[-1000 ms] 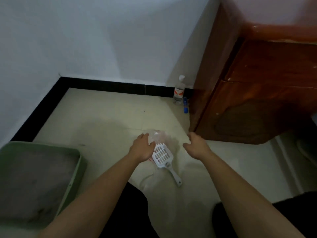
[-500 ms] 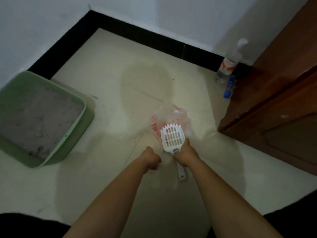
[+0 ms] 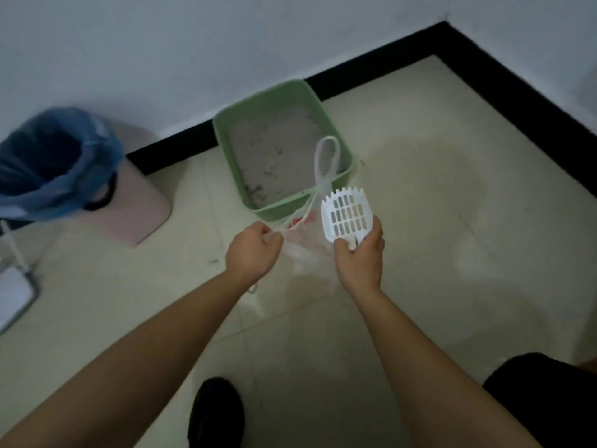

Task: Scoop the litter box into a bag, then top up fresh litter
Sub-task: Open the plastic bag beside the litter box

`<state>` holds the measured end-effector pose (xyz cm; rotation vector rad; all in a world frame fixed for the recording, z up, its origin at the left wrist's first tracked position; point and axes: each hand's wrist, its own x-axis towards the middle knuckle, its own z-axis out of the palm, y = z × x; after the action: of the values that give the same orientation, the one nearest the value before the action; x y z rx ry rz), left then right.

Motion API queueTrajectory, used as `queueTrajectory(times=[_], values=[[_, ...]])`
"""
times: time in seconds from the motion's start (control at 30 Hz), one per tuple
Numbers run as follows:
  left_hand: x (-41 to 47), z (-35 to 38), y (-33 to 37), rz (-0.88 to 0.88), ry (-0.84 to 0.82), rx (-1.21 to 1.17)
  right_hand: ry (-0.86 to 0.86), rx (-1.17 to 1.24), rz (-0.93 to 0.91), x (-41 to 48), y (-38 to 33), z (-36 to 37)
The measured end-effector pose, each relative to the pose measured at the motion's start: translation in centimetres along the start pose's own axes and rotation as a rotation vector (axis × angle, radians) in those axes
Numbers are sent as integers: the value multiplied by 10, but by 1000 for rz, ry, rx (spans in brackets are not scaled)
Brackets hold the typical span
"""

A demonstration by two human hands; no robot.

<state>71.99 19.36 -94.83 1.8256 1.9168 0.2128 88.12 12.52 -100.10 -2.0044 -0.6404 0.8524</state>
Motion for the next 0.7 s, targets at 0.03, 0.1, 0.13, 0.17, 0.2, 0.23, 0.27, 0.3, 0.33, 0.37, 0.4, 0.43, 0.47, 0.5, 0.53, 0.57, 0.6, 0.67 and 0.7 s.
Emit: queueTrajectory(times=[0.03, 0.1, 0.13, 0.17, 0.2, 0.23, 0.27, 0.3, 0.33, 0.37, 0.4, 0.43, 0.47, 0.5, 0.53, 0.57, 0.6, 0.67, 0.7], values=[[4, -23, -14, -16, 36, 18, -54, 2, -43, -5, -9, 14], [8, -65, -42, -51, 90, 32, -179, 0, -121, -16, -24, 39], [8, -85, -60, -71, 112, 26, -247, -13, -160, -22, -31, 53], [7, -98, -72, -82, 117, 21, -304, -30, -186, -25, -35, 62], [6, -106, -84, -90, 117, 14, -353, -52, -204, -28, -35, 70], [5, -117, -101, -113, 128, -3, -406, -82, -233, -32, -37, 83], [5, -122, -120, -143, 143, -31, -454, -123, -254, -36, -36, 96], [5, -123, -138, -181, 157, -69, -491, -163, -269, -39, -32, 107], [6, -119, -157, -217, 176, -122, -514, -194, -281, -42, -27, 118], [7, -113, -175, -253, 200, -183, -525, -223, -295, -44, -21, 128], [8, -104, -191, -287, 228, -247, -525, -255, -307, -46, -13, 138], [9, -92, -205, -325, 254, -312, -518, -291, -310, -47, -4, 146], [10, -80, -217, -360, 278, -383, -510, -327, -311, -47, 4, 154], [12, -69, -226, -384, 302, -450, -501, -357, -308, -45, 12, 161], [15, -59, -233, -396, 329, -514, -498, -381, -308, -41, 21, 166], [18, -51, -238, -403, 358, -570, -497, -399, -303, -36, 28, 171], [20, -45, -243, -413, 379, -620, -498, -418, -290, -31, 34, 174], [21, -33, -253, -455, 390, -710, -461, -515, -257, -25, 41, 180], [21, -28, -258, -473, 375, -736, -394, -600, -271, -24, 42, 184]])
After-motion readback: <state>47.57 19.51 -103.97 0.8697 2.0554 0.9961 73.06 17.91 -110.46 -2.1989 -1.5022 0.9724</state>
